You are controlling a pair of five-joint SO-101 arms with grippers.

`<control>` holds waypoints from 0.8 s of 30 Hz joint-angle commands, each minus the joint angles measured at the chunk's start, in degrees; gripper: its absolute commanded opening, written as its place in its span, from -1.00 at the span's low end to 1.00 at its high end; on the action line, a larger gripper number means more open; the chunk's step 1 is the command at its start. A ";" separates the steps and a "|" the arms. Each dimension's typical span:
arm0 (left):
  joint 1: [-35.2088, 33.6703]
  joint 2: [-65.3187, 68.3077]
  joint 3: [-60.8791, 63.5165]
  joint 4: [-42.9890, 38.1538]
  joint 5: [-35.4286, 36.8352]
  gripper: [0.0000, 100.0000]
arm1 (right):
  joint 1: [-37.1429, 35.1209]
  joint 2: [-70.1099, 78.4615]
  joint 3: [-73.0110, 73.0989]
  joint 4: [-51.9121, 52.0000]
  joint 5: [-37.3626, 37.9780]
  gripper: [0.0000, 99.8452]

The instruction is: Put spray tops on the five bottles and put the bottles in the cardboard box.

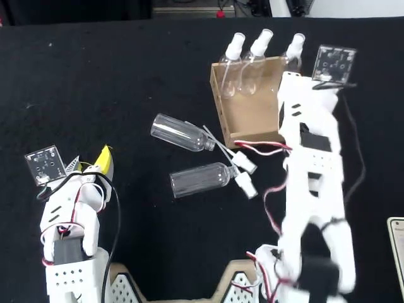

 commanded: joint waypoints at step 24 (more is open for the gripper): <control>-0.04 -0.79 1.19 -1.32 -0.35 -0.54 | -16.53 -7.25 -9.36 64.26 0.09 -0.46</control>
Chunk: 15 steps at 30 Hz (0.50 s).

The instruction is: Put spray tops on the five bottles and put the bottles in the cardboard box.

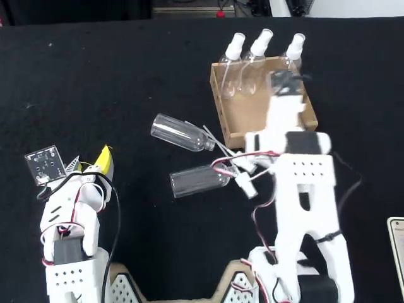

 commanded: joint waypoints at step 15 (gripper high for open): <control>-0.04 -0.79 1.19 -1.14 -0.35 -0.54 | -20.22 -2.33 2.86 -2.64 -13.27 -0.46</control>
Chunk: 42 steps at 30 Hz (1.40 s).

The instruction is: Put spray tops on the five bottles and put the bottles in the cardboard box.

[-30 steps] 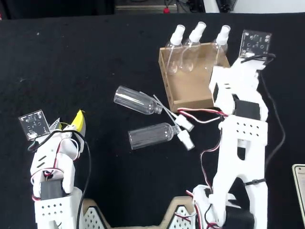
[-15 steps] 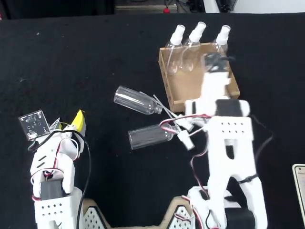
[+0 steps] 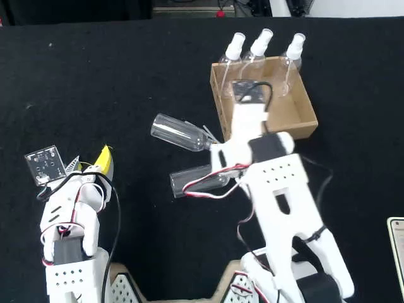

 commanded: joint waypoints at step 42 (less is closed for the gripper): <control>-0.04 -0.79 1.19 -0.97 -0.44 -0.54 | -7.91 -2.42 25.10 -27.60 -20.57 -0.68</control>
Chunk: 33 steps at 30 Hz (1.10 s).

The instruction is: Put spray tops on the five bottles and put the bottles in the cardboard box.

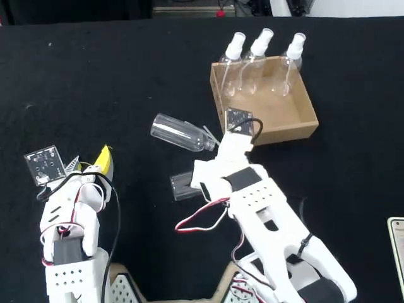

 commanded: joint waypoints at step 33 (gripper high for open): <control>-0.04 -0.79 1.19 -0.97 -0.44 -0.54 | -7.30 0.22 -4.35 -6.68 -15.56 -0.21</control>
